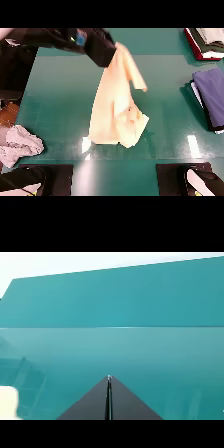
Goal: Fold the shirts.
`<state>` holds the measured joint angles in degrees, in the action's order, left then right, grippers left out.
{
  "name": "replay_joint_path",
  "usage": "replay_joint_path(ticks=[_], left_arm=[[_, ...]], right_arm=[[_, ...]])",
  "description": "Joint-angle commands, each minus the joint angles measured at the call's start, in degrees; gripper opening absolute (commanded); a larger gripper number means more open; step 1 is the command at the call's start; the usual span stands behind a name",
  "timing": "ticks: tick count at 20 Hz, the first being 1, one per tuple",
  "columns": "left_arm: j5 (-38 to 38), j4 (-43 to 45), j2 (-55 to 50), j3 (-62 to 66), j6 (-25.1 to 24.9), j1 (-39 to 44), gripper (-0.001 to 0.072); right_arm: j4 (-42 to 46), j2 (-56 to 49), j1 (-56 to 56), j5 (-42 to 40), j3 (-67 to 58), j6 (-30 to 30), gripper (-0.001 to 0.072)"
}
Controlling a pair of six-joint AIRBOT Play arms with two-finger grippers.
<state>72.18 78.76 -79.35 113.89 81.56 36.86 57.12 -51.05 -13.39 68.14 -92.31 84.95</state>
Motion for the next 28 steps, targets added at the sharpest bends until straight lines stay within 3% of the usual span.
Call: replay_joint_path(ticks=[1, 2, 3, 7, 9, 13, 18, 24, 28], left_arm=[[4.22, 1.68, -5.44, -5.33, 2.58, -5.95, 0.0106], [5.51, 0.48, -6.43, -6.16, 3.04, -8.24, 0.0423], [7.76, -0.26, -7.23, -6.4, 5.01, -10.8, 0.0613], [18.21, -2.27, -7.41, -6.4, 5.44, -19.23, 0.0614], [17.97, -4.11, -7.41, -6.67, 5.42, -20.24, 0.0614], [8.55, -10.82, -7.43, -16.85, 5.44, -20.06, 0.0614], [-7.96, -12.09, -8.87, -32.57, 5.46, -20.06, 0.0614], [-11.3, -17.84, -15.45, -33.42, 2.95, -20.06, 0.0614], [-11.72, -17.94, -17.07, -33.42, 2.89, -20.04, 0.0613]], right_arm=[[0.02, -0.04, 0.0, 1.38, -0.13, 0.02, 0.0018], [0.02, -0.04, 0.0, 1.49, -0.13, 0.0, 0.0017], [0.04, -0.04, 0.0, 1.49, -0.13, 0.0, 0.0017], [0.02, -0.39, 0.0, 1.53, -0.13, 0.0, 0.0017], [0.02, -1.31, 0.0, 3.08, -0.13, 0.0, 0.0018], [-0.07, -4.85, 0.04, 10.21, -0.11, -0.02, 0.0017], [-0.07, -8.39, 0.07, 15.47, -0.11, -0.02, 0.0018], [-0.04, -9.29, 0.07, 15.45, 1.92, -0.61, 0.0017], [-0.02, -5.11, 0.07, 10.88, 12.37, -0.7, 0.0017]])
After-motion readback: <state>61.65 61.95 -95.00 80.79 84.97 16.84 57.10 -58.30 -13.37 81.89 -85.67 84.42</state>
